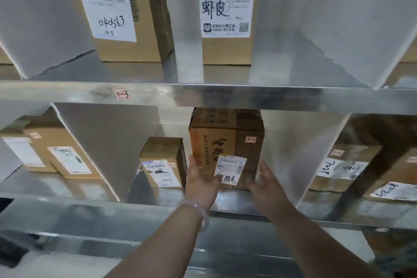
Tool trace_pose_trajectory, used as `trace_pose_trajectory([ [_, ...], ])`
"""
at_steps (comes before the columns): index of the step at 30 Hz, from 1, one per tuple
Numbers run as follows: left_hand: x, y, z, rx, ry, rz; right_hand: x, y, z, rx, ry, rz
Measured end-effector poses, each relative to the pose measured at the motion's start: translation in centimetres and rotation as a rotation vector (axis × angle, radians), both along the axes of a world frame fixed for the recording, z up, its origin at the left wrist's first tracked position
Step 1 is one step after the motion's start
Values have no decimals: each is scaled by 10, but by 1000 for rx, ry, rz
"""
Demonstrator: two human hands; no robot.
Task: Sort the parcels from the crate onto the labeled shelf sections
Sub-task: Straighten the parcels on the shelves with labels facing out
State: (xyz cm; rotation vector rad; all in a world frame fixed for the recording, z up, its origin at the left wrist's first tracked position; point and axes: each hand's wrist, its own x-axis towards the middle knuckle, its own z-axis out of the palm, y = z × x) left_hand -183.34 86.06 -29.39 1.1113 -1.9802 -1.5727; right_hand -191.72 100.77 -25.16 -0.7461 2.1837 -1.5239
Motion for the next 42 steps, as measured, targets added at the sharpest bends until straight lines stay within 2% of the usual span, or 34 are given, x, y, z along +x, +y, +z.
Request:
trace_pose_trajectory([
  [10,-18,-38,-24,6,41,-123,0,-34,-2,-37,-22,-133],
  [15,-14,-33,-15,25,73,-141,6,-34,-17,-34,-38,-158],
  [19,0,-26,-25,72,12,-133,15,-35,-39,89,-34,-88],
  [25,44,-22,-11,4,-18,-14,40,-58,-57,317,-106,73],
  [33,88,-43,-4,-77,-79,199,72,-98,-27,233,-136,311],
  [38,100,-77,3,-20,-114,227,88,-127,-24,150,-139,263],
  [42,99,-108,-6,-42,-91,104,96,-158,-28,102,-174,192],
])
